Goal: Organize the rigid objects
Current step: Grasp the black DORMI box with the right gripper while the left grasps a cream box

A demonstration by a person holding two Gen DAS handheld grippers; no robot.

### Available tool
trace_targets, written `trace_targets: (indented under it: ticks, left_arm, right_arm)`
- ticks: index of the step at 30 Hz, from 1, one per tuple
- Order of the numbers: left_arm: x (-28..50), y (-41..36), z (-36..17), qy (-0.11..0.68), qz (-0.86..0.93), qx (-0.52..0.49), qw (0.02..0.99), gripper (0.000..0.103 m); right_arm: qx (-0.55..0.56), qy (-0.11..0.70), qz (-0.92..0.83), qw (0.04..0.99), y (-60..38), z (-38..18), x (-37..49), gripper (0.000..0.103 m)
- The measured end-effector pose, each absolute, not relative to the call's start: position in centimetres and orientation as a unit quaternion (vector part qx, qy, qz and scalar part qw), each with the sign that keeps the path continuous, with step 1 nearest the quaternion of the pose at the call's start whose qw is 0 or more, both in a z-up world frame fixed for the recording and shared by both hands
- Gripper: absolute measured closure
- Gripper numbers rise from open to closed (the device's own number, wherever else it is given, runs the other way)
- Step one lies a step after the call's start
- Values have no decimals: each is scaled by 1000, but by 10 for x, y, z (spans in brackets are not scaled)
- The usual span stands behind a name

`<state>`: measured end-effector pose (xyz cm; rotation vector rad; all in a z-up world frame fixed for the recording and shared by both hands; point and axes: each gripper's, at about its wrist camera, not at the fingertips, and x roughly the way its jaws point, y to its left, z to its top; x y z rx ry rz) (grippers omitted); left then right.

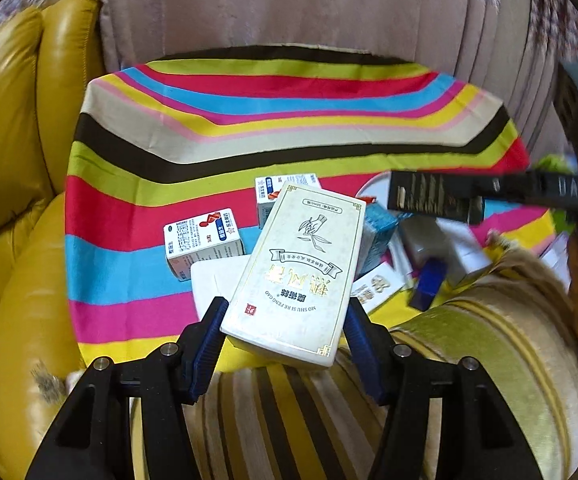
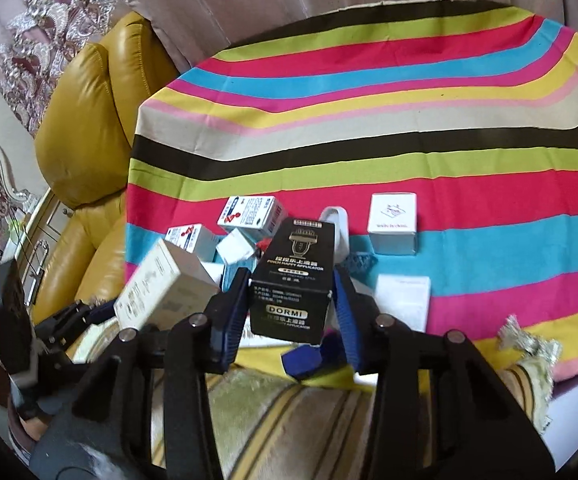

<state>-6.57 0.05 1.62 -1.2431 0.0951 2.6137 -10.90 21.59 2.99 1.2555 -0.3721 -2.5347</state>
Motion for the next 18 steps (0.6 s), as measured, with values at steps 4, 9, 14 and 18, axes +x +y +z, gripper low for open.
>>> trace_targets:
  ticks: [4, 9, 14, 18]
  left_arm:
    - [-57, -7, 22, -4, 901, -417, 122, 46]
    - [-50, -10, 29, -25, 905, -405, 125, 50]
    - [-44, -12, 30, -45, 902, -409, 134, 51]
    - [-35, -13, 30, -62, 897, -415, 137, 51]
  right_arm:
    - [428, -115, -884, 146, 219, 35, -82, 57]
    - [424, -98, -888, 146, 223, 38, -45, 57]
    - [440, -89, -882, 144, 230, 33, -17, 58]
    - [442, -80, -882, 142, 240, 34, 5, 60]
